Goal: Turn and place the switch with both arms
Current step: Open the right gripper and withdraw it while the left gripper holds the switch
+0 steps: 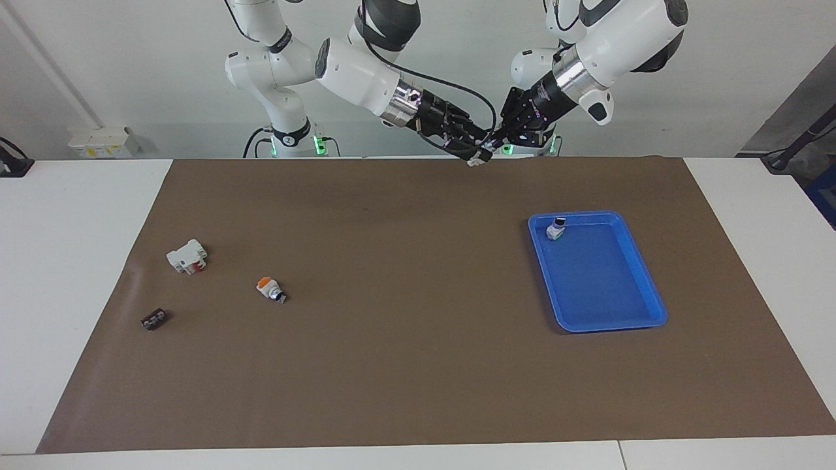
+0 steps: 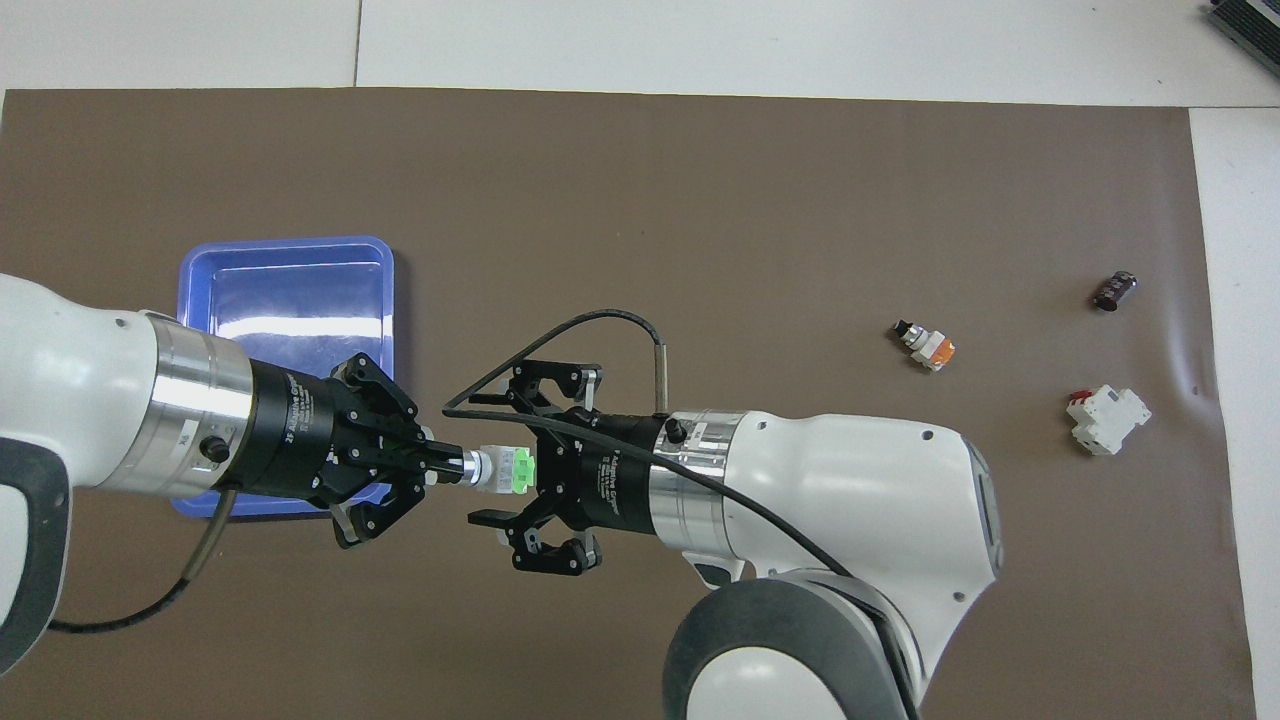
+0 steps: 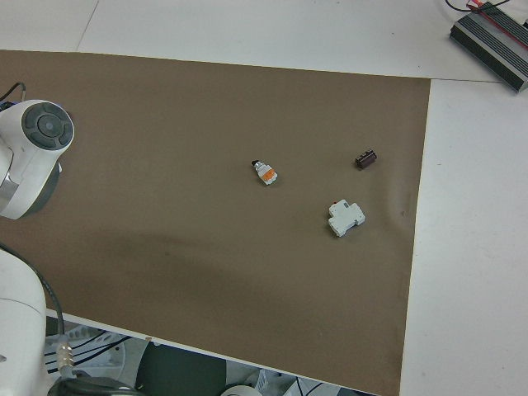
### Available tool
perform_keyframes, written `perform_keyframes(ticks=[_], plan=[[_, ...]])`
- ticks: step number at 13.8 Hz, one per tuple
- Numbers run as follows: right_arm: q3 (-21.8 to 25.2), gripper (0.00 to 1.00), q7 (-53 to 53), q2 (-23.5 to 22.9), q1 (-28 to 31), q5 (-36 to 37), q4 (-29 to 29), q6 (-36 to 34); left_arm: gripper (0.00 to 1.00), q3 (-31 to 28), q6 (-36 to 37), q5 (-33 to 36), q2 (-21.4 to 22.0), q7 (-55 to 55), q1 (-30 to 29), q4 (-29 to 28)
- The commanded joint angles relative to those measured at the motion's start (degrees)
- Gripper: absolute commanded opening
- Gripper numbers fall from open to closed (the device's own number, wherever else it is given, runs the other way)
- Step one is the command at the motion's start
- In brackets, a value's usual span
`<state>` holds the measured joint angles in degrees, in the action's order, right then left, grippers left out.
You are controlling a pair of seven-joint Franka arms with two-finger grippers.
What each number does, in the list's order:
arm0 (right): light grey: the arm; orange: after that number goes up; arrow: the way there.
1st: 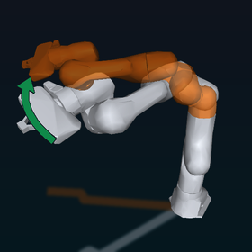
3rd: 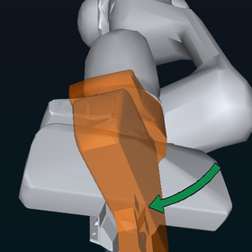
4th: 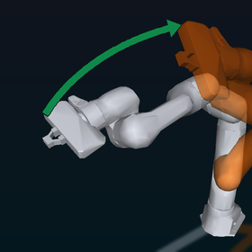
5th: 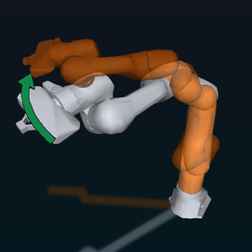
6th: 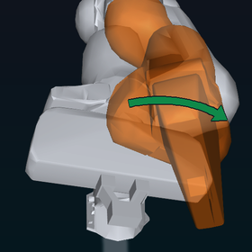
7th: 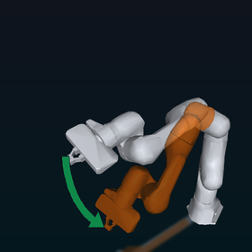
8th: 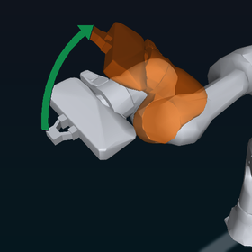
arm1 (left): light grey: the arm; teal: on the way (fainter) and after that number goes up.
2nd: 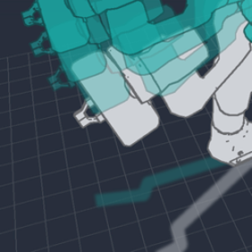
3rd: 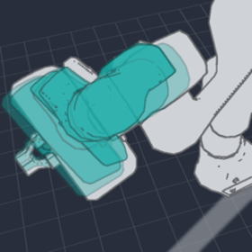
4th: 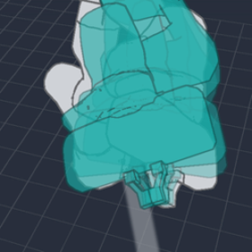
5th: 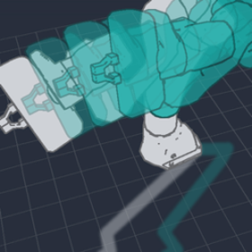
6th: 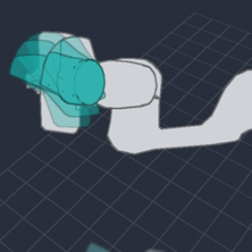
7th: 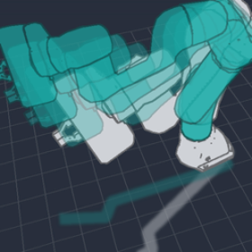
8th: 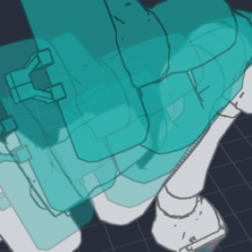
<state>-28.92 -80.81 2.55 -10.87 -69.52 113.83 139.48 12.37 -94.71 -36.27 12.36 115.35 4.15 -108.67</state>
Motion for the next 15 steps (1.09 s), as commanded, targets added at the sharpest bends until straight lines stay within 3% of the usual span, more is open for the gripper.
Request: perform_keyframes(ticks=[1,3,6,9,13,15], plan=[[0.1,1.00,-0.9,1.1,0.9,1.9,-0.1,-1.8,0.00,-0.2,0.4,0.6,2.1,0.7,0.0,-1.7],[0.7,1.00,-0.5,2.3,1.8,3.9,0.0,-5.9,0.00,0.0,0.2,4.4,2.1,0.0,0.1,-1.7],[0.7,1.00,-0.2,5.4,4.5,13.4,-0.1,-12.5,0.00,-0.1,-0.8,7.8,3.4,-4.5,0.1,-4.4],[0.9,1.00,5.2,7.3,6.4,27.7,-1.7,-17.0,0.00,-0.2,-5.6,12.9,5.6,-10.9,-0.1,-9.6],[1.8,1.00,16.6,7.5,8.7,50.6,-2.7,-17.5,0.00,-0.2,-10.5,21.6,6.4,-21.2,-2.1,-14.7],[2.0,1.00,23.2,7.4,11.6,57.3,-2.8,-17.7,0.00,-0.2,-15.0,25.4,6.3,-23.8,-3.1,-17.7]])
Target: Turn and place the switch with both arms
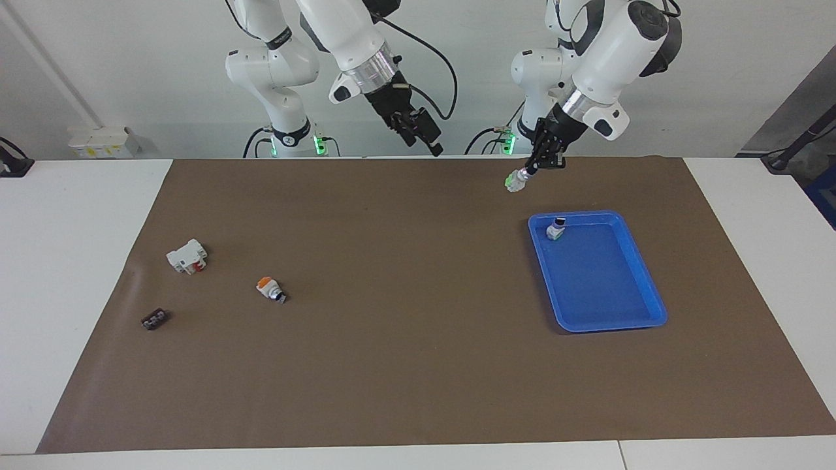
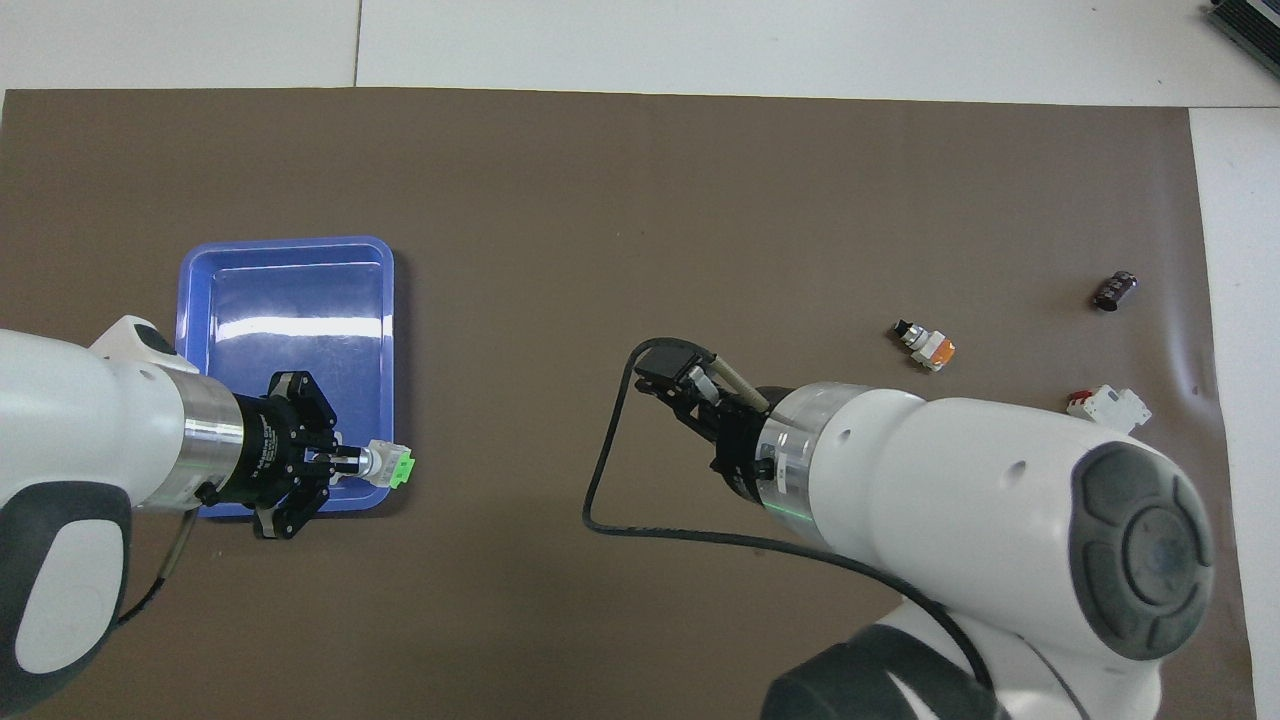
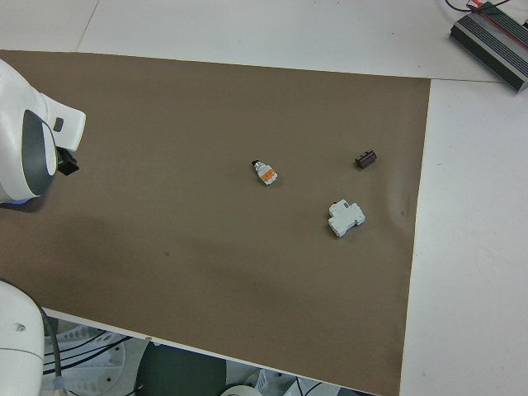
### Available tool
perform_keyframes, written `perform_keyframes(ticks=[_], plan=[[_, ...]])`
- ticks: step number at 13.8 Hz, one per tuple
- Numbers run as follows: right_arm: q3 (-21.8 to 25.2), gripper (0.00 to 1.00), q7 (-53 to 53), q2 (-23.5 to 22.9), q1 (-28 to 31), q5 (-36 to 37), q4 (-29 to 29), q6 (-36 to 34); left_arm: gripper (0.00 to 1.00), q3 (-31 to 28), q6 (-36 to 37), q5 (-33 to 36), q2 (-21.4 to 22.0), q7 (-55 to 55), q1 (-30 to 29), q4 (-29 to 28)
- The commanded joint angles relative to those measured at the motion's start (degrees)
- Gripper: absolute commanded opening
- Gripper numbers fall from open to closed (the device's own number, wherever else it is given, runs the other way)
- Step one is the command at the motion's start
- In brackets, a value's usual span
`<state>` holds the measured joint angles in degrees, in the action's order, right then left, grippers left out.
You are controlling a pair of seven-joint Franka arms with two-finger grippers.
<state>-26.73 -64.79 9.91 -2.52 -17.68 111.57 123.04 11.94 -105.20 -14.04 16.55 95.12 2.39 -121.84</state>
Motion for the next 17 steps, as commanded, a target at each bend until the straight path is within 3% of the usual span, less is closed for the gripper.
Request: perform_keyframes(ticks=[1,3,6,10,14,17], plan=[[0.2,1.00,11.1,0.1,5.1,6.9,-0.6,-1.5,0.00,0.2,-6.1,5.3,2.0,-5.4,-1.5,-5.6],[3.2,1.00,21.1,0.0,7.2,7.6,-2.2,-4.5,0.00,0.2,-9.5,8.5,1.5,-6.4,-3.0,-7.3],[13.2,1.00,35.6,-0.1,5.1,8.0,-6.2,-15.0,0.00,0.2,-16.4,13.9,0.6,-9.9,-5.1,-12.4],[25.2,1.00,45.1,-1.8,-0.7,18.4,-12.9,-24.7,0.00,0.1,-22.5,20.2,-3.9,-11.1,-6.9,-14.3],[26.4,1.00,52.8,-7.9,1.1,20.6,-22.8,-32.8,0.00,-0.2,-24.3,20.6,-4.5,-11.2,-8.8,-17.4],[26.4,1.00,53.7,-7.5,1.3,19.8,-22.0,-34.5,0.00,-0.2,-25.5,20.6,-4.5,-11.4,-8.8,-18.3]])
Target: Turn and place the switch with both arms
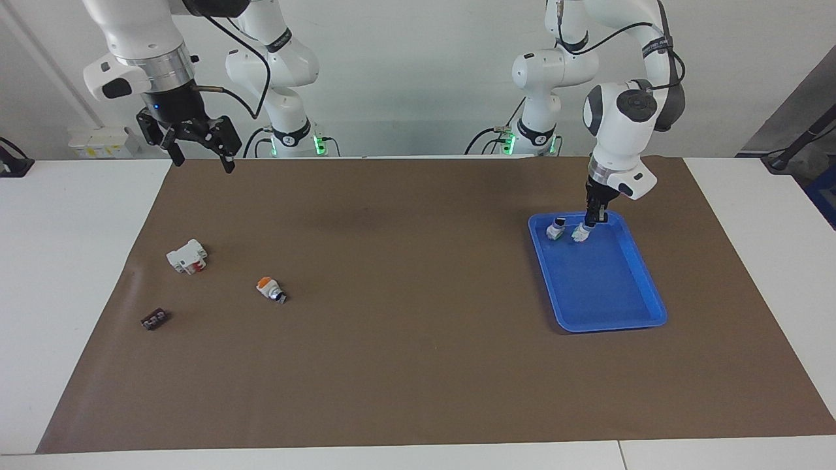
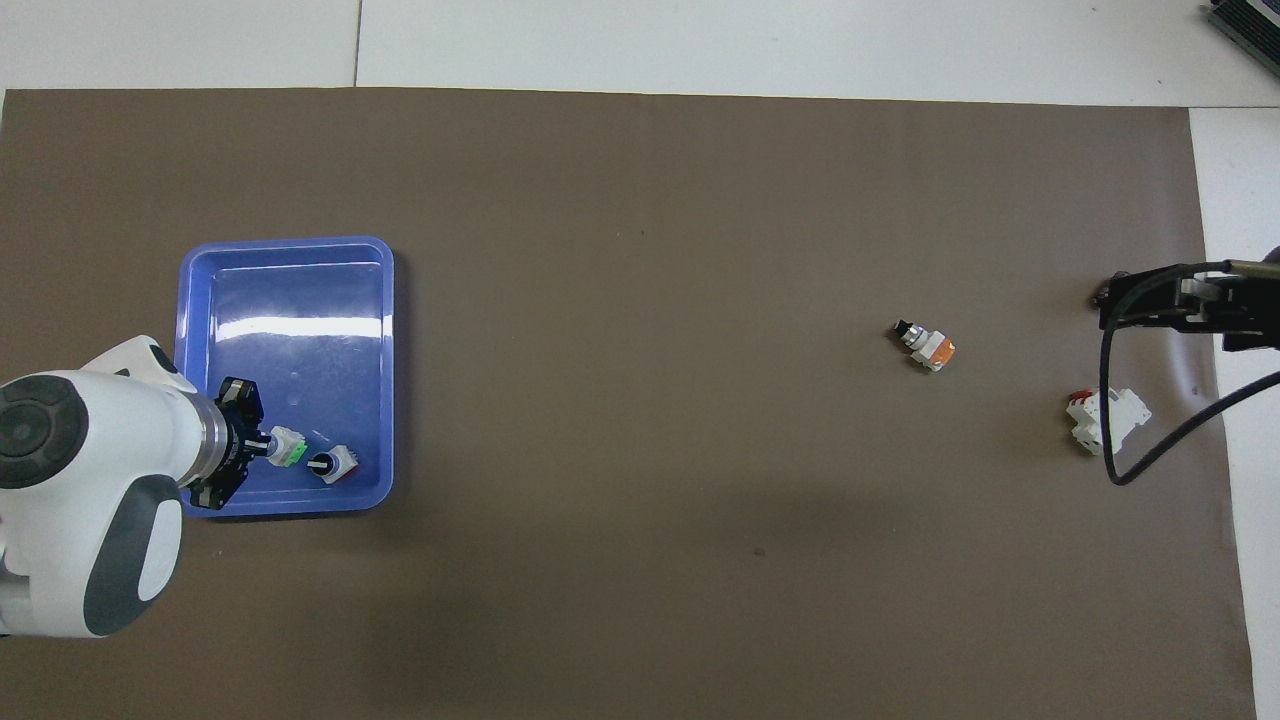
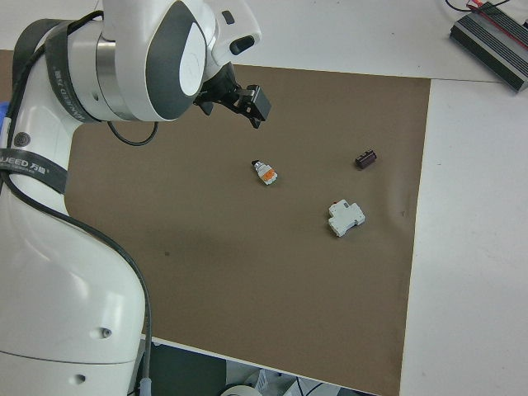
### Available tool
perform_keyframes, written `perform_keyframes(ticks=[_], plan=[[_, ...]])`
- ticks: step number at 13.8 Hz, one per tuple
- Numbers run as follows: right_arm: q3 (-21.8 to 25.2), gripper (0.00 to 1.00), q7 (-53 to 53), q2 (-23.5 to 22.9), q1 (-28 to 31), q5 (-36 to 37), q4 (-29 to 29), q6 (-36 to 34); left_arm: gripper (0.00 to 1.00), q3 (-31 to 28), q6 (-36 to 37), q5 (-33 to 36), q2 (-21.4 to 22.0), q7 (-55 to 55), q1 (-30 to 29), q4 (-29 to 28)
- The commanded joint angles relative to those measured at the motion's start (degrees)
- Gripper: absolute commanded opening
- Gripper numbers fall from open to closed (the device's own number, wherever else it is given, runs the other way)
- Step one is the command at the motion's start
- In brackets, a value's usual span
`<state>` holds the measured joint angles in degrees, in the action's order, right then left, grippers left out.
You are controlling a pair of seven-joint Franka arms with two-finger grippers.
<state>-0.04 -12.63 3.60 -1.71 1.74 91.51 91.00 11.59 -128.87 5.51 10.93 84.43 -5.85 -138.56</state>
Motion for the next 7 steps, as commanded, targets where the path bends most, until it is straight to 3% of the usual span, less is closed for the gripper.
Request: perform_keyframes(ticks=[1,3,4,5,7], plan=[[-0.3,1.00,1.5,-1.0,0.4,0.3,-1.8,-3.2,0.00,0.0,-1.7,1.1,1.1,-0.8,-1.1,-1.6],[-0.3,1.00,1.3,-0.3,0.2,0.3,-0.7,-3.6,0.30,-0.3,-0.9,1.0,1.0,-1.0,-2.5,-1.4],[-0.3,1.00,1.3,-0.1,0.2,0.3,-0.5,-3.6,0.56,-0.3,-0.8,1.0,0.9,-0.9,-2.5,-1.1],[-0.3,1.00,1.2,-0.1,0.3,0.3,-0.3,-3.5,1.00,-0.3,-0.8,1.0,0.5,-0.9,-2.5,0.0],[-0.3,1.00,1.3,0.1,0.3,0.3,0.2,-3.3,1.00,-0.4,0.6,1.0,-0.3,-1.3,-2.6,3.3]])
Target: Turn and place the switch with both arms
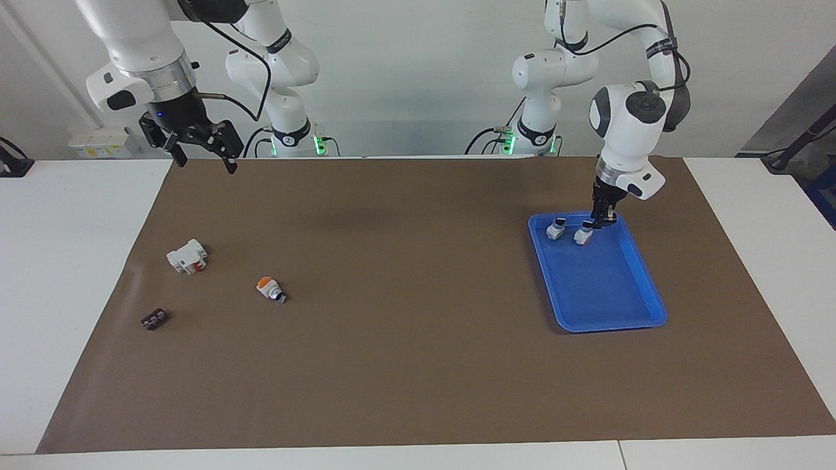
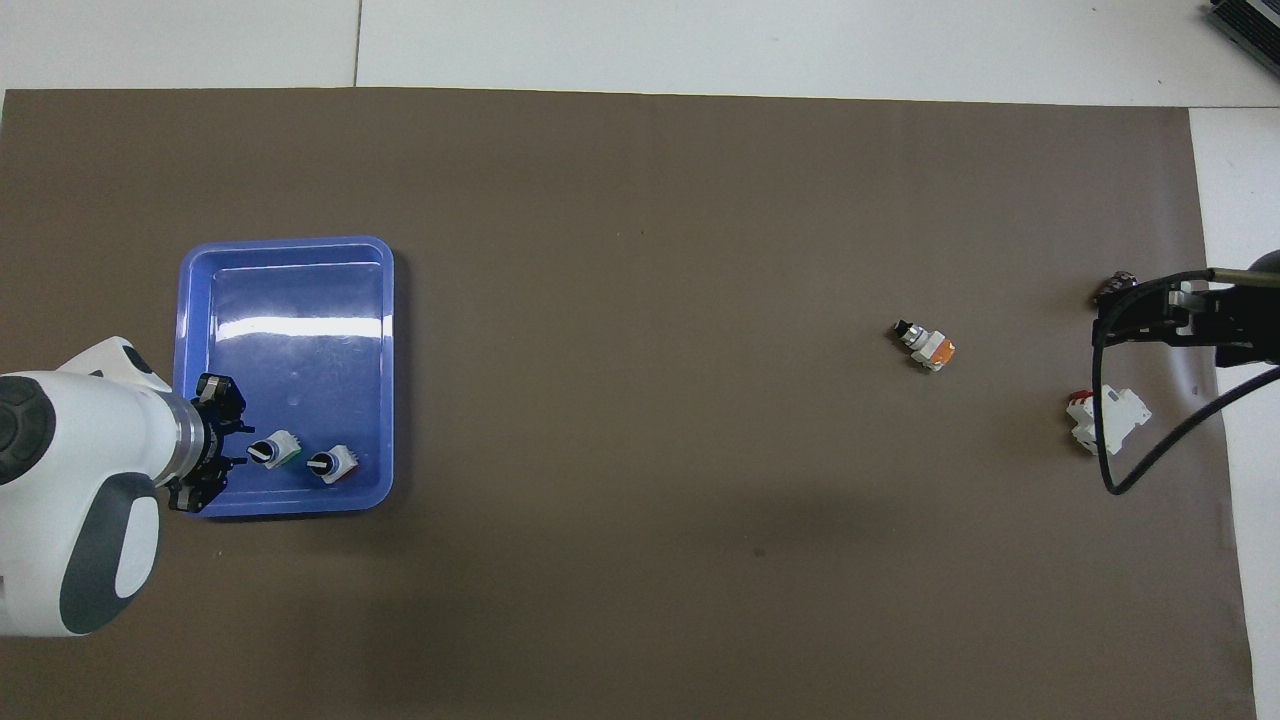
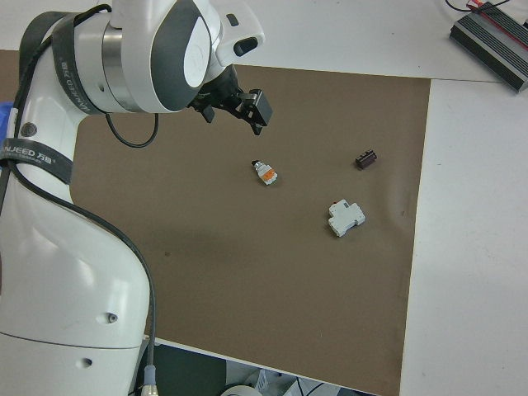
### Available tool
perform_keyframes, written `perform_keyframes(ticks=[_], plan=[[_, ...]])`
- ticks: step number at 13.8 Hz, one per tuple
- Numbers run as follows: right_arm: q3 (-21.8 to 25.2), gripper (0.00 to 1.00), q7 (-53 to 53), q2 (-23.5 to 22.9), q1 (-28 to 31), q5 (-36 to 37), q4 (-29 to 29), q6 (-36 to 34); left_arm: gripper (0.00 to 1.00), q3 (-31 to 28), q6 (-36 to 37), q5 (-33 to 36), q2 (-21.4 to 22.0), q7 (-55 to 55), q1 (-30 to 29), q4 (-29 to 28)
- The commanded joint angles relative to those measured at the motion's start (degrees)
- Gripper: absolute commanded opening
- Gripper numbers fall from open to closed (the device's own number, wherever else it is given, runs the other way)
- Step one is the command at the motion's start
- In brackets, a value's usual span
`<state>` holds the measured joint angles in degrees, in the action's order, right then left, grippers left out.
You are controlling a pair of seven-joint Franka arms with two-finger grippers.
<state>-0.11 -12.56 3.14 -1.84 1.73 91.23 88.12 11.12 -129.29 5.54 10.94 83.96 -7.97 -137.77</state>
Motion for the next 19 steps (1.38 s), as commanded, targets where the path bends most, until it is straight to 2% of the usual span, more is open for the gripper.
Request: perform_keyframes(ticks=[1,4,8,9,12,13,15,17,19], plan=[[-0.2,1.00,1.1,0.6,0.4,0.3,0.6,-0.2,1.00,0.1,2.1,1.0,-0.2,-1.2,-0.3,4.0],[-0.2,1.00,1.4,0.6,0.4,0.3,0.6,-0.2,1.00,0.2,7.5,0.8,-0.5,-7.4,0.5,10.2],[-0.2,1.00,1.5,0.6,0.6,0.3,0.6,-0.2,1.00,-0.7,8.1,0.6,-2.3,-30.6,1.5,15.9],[-0.2,1.00,1.5,0.6,0.5,0.3,0.6,-0.2,1.00,-2.4,7.4,0.6,-2.2,-36.4,3.1,16.2],[-0.2,1.00,1.5,0.6,0.6,0.3,0.6,-0.2,1.00,-13.6,7.6,0.6,-2.5,-56.4,12.4,19.7],[-0.2,1.00,1.5,0.6,0.5,0.3,0.6,-0.2,1.00,-15.2,7.0,0.7,-2.9,-63.9,13.5,20.6],[-0.2,1.00,1.5,0.6,0.5,0.3,0.6,-0.2,1.00,-16.6,6.9,0.5,-5.7,-79.1,13.5,27.1],[-0.2,1.00,1.5,0.6,0.5,0.3,0.6,-0.2,1.00,-16.9,10.9,0.5,-8.3,-83.0,13.9,34.2],[-0.2,1.00,1.5,0.6,0.5,0.3,0.6,-0.3,1.00,-16.4,18.9,0.4,-9.9,-83.7,14.4,41.8]])
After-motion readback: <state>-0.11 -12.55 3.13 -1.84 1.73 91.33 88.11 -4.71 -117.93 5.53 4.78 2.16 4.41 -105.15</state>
